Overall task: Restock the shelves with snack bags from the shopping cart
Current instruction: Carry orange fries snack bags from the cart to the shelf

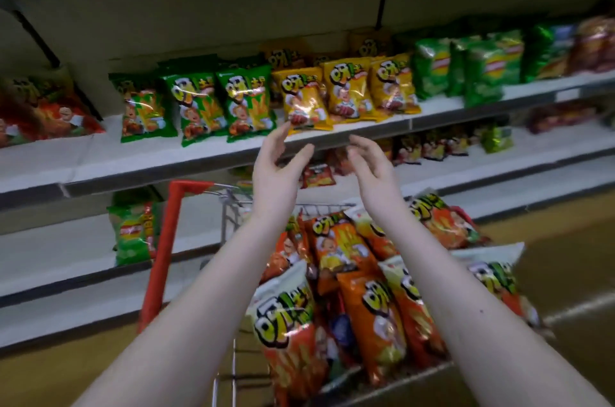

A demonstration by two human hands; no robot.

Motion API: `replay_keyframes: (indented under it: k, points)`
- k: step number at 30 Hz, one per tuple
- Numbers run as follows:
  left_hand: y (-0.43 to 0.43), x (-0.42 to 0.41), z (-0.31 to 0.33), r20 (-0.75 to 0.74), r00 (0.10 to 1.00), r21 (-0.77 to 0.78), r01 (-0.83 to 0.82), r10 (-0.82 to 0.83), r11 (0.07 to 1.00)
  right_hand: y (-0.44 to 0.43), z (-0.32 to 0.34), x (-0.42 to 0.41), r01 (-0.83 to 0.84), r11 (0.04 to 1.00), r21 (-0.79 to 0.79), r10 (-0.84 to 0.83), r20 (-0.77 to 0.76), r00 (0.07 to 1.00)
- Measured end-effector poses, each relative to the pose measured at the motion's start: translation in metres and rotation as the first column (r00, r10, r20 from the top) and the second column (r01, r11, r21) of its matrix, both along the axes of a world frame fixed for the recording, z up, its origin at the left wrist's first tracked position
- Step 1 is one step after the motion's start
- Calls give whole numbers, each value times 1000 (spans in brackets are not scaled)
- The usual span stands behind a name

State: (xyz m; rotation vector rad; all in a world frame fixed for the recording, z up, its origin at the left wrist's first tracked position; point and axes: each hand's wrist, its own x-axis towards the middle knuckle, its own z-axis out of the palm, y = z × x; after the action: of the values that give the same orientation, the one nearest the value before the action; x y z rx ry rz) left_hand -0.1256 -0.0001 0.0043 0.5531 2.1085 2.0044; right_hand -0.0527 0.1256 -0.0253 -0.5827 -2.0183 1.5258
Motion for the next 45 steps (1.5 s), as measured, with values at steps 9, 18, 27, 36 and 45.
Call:
replay_keyframes:
  k: [9,18,27,36,45]
  points:
    - [33,98,-31,84,986,-12,144,-142,990,35,-35,109,97,995,-9,-95,97,991]
    - [103,147,-61,195,977,-74,105,-89,992,113,-71,167,156,985,-68,-144,160,977]
    - [163,192,-111,361,930,-163,127,-60,978,185,-113,211,296,955,-3,-277,344,897]
    - [188,209,-139,439,898,-229,75,34,971,204,-164,227,379,913,-149,-258,507,822]
    - [192,222,-151,503,858,-313,73,100,947,204,-180,228,206,931,-302,-25,509,860]
